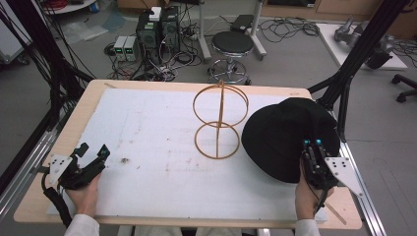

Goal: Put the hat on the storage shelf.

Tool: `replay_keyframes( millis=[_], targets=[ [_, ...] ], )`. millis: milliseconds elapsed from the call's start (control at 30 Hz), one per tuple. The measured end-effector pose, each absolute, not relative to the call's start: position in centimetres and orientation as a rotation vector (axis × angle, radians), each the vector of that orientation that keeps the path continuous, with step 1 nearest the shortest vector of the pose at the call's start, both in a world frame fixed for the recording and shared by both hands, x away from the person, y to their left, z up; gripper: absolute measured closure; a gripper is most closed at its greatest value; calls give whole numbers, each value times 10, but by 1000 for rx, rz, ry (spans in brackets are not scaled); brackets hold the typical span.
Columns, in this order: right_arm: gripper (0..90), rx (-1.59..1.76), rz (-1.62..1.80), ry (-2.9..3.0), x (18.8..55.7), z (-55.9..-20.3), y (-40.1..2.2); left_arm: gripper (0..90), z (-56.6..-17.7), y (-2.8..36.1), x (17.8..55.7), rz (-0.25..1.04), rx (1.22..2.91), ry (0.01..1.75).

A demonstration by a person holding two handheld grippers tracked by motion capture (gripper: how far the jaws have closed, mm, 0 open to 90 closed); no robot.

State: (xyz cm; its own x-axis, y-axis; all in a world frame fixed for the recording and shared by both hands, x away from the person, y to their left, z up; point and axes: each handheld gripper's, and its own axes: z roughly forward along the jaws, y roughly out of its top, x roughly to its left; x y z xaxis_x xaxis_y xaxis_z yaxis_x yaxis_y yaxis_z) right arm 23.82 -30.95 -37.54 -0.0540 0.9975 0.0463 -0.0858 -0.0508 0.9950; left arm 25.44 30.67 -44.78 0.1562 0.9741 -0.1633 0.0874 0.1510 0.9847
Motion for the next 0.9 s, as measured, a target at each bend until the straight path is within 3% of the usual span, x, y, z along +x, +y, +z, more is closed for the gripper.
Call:
replay_keyframes(
  millis=[900],
  targets=[
    [856, 1061, 1398, 1028, 224, -327, -310, 275, -448, 306, 255, 912, 1197, 1223]
  ],
)
